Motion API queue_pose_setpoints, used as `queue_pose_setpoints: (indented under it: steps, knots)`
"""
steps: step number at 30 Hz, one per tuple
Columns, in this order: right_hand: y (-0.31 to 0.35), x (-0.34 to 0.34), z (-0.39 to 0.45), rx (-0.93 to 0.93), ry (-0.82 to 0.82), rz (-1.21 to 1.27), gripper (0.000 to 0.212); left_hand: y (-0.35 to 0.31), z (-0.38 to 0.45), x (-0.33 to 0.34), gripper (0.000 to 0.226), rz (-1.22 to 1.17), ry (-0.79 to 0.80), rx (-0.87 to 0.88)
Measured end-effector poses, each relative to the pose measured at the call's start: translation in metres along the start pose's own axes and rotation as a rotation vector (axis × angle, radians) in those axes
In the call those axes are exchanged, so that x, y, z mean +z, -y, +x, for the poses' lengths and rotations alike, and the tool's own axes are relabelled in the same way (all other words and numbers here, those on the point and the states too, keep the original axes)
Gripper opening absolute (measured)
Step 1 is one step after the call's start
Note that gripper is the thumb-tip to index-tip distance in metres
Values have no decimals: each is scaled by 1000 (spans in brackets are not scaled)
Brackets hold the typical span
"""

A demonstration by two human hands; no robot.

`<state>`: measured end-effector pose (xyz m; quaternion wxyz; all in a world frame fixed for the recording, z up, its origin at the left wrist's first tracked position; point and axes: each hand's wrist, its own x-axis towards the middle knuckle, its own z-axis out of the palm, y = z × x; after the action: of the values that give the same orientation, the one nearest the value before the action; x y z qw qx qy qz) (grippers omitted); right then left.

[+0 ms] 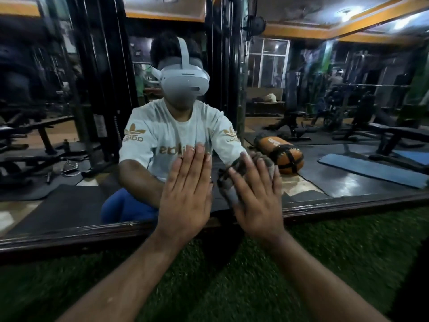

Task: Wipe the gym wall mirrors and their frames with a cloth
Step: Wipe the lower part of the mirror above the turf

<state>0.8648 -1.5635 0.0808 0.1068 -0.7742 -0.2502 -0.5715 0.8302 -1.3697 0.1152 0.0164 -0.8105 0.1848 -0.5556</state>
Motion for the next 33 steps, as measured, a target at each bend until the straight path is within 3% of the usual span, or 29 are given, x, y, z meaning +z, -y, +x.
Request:
queue_pose_setpoints:
  steps: [4, 5, 8, 11, 16, 21, 23, 28, 30, 33]
  knots:
    - [8, 1, 35, 335, -161, 57, 60, 3, -2, 3, 59, 28, 3, 22]
    - [20, 5, 33, 346, -151, 60, 62, 4, -3, 3, 60, 37, 8, 27]
    - [31, 10, 2, 119, 1, 15, 60, 4, -4, -4, 66, 34, 70, 47]
    - [0, -9, 7, -108, 81, -91, 61, 14, 3, -17, 68, 51, 81, 100]
    - [21, -12, 87, 279, -140, -29, 62, 54, 35, -27, 66, 98, -33, 67]
    - [33, 7, 42, -89, -46, -105, 66, 56, 32, -20, 69, 136, -38, 106]
    - [20, 2, 47, -130, -53, -134, 67, 56, 32, -22, 70, 134, -30, 108]
    - [43, -5, 136, 383, -291, -14, 61, 66, 35, -34, 70, 102, 22, 182]
    - [59, 0, 141, 254, -255, -48, 62, 80, 40, -44, 69, 129, -18, 219]
    - [46, -1, 112, -126, -121, -115, 59, 96, 49, -56, 66, 129, -93, 88]
